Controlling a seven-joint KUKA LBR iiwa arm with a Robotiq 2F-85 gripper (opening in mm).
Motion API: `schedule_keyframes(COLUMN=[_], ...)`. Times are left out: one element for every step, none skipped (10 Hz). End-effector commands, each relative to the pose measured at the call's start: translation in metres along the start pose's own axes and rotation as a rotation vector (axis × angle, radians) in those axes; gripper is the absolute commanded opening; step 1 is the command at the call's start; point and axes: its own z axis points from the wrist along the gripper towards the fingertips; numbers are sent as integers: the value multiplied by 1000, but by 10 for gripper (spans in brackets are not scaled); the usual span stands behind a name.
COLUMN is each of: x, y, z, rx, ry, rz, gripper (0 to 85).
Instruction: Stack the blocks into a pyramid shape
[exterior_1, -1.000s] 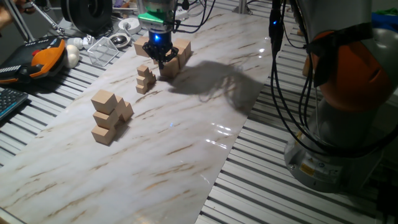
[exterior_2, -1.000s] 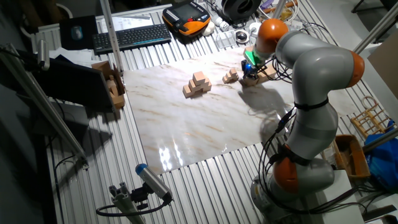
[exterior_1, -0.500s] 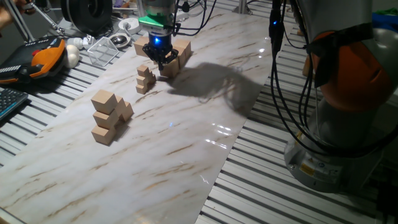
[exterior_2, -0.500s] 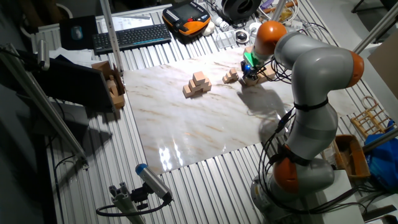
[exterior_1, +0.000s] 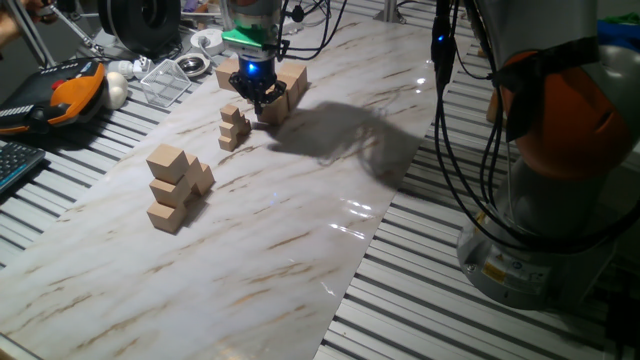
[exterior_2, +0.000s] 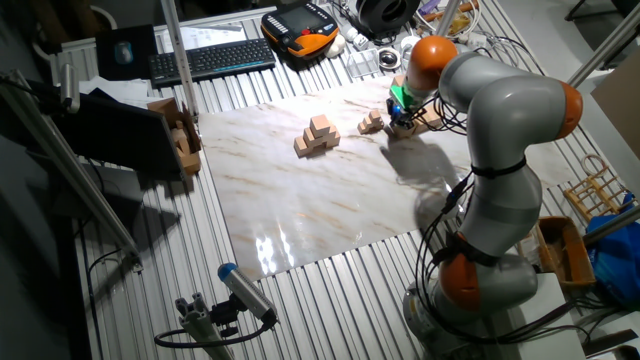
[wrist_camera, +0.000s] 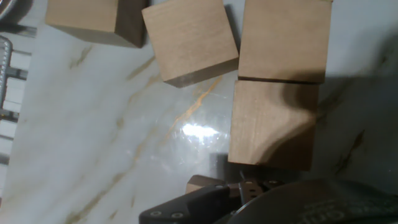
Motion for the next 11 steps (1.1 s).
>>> schedule_keyframes(x=[0,-1,-1,-2,-3,-3,-3,-3,-3,-4,-4], y=[0,0,0,0,0,0,0,1,1,1,1], z=[0,0,0,0,0,0,0,0,0,0,0], rx=[0,1,2,3,2,3,2,2,3,4,3], ry=[-3,-7,-15,-19,-24,-27,-30,-35,-40,-43,-44], rz=[-1,-3,-5,-9,-11,-15,-15,-17,-20,-22,-27], gripper=[0,0,0,0,0,0,0,0,0,0,0])
